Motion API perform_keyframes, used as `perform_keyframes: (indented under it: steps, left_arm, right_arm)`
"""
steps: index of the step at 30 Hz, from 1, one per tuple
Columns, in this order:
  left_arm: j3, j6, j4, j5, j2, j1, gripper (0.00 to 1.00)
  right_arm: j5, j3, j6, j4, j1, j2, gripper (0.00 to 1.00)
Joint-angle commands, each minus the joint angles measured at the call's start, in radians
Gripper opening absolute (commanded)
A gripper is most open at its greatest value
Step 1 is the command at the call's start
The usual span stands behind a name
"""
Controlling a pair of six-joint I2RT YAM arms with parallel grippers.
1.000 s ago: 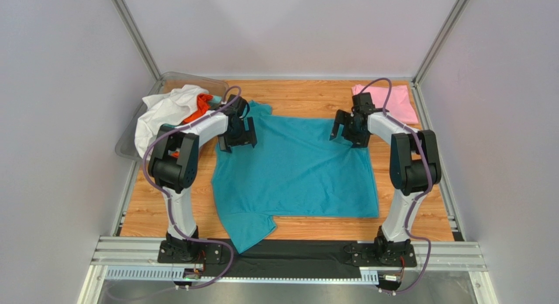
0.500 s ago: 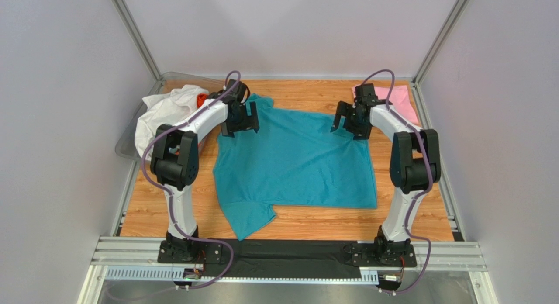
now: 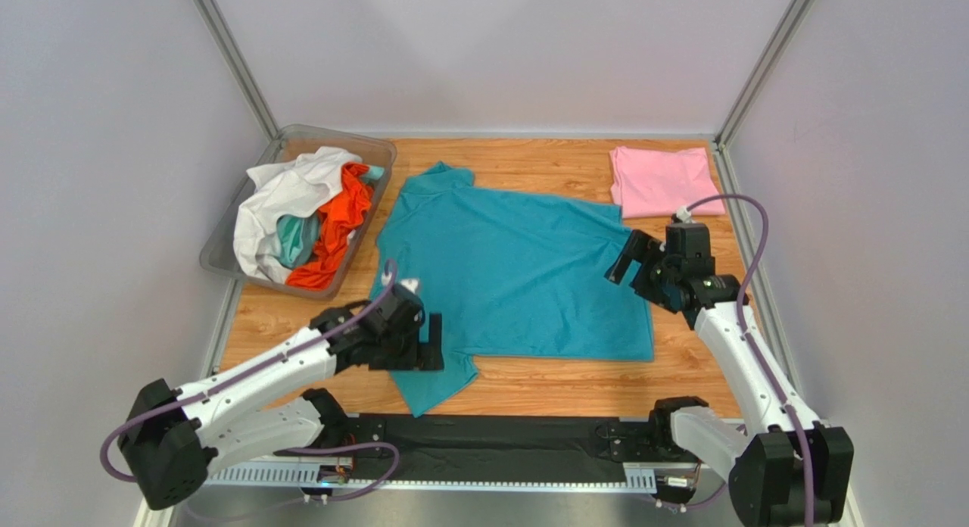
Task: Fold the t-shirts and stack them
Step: Fold the tshirt
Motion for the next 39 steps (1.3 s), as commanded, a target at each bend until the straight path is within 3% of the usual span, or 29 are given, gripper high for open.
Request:
perform_keyframes:
  steps: [1,5,10,13,18,24,29,39]
  left_arm:
    - [-0.128,-0.260,-0.039,0.028,-0.111,-0.174,1.00]
    - [-0.203,-0.397,-0.091,-0.019,-0.189,-0.300,0.97]
    - [-0.245,-0.428,-0.088,-0.038,-0.160,-0.308,0.83]
    - [-0.219,-0.388,-0.081,-0.030,-0.093,-0.306,0.70]
    - [-0.225,-0.368,-0.053,0.013,-0.041,-0.308,0.60]
    - [-0.268,-0.379,-0.001,0.036,-0.028,-0.311,0.42]
    - [-0.275,-0.376,0.021,0.051,-0.004,-0.312,0.01]
    - [-0.260,-0.373,-0.019,0.024,-0.128,-0.312,0.00]
  right_arm:
    - [0.007,-0.070,0.056,-0.007,-0.015,-0.048,1.00]
    - [-0.045,-0.090,0.059,-0.019,-0.016,-0.042,1.00]
    - [-0.056,-0.113,0.056,-0.020,-0.016,-0.035,1.00]
    - [-0.041,-0.118,0.056,-0.028,-0.016,-0.051,1.00]
    - [-0.012,-0.126,0.050,-0.043,-0.016,-0.069,1.00]
    - [0.059,-0.139,0.085,-0.086,-0.018,-0.094,1.00]
    - [0.146,-0.181,0.186,-0.129,-0.021,-0.193,1.00]
    - [0.100,-0.303,0.396,-0.261,-0.021,-0.425,1.00]
